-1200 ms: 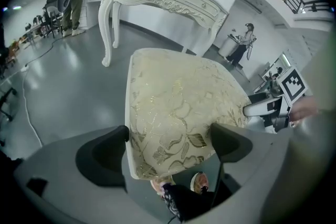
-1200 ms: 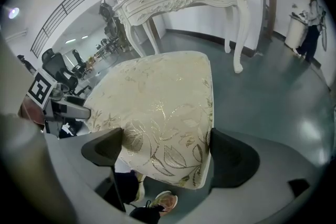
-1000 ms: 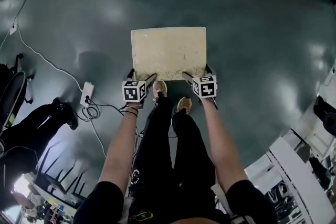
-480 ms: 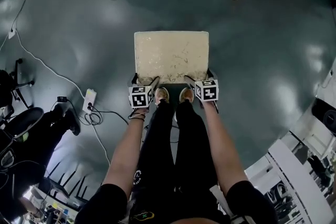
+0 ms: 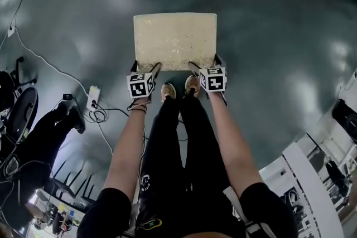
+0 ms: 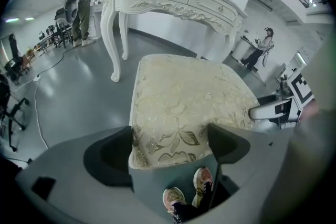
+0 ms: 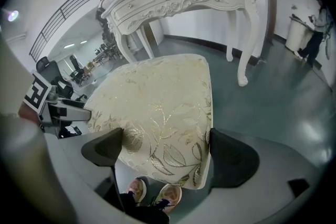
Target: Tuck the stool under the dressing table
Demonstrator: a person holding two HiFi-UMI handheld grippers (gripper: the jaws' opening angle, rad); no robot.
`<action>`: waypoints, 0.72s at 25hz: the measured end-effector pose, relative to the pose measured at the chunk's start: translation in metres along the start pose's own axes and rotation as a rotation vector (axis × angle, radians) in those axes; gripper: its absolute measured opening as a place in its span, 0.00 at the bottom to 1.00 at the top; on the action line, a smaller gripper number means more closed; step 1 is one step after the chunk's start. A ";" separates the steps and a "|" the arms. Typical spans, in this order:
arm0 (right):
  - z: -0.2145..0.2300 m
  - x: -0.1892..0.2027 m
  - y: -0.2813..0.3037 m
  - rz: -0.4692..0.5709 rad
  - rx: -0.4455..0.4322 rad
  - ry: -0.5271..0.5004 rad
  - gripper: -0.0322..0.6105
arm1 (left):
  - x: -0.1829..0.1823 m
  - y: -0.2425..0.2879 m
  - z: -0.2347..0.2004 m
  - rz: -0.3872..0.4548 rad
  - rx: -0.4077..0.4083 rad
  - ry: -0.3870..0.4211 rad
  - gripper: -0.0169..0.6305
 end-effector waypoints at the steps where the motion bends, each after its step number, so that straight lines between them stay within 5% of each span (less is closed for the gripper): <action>1: 0.003 -0.005 0.002 0.005 -0.001 -0.004 0.90 | -0.005 0.003 0.000 0.002 0.000 -0.003 0.76; 18: 0.034 -0.085 0.029 0.054 0.059 0.039 0.87 | -0.088 0.051 -0.006 0.054 0.017 -0.013 0.76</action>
Point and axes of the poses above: the fingertips, and each gripper's own axes: y forward along the fingers, z to its right, x out of its underside, the point moved 9 cm from there along -y, backward along the fingers, and after that the axes turned 13 degrees about -x, right-handed, at the moved point
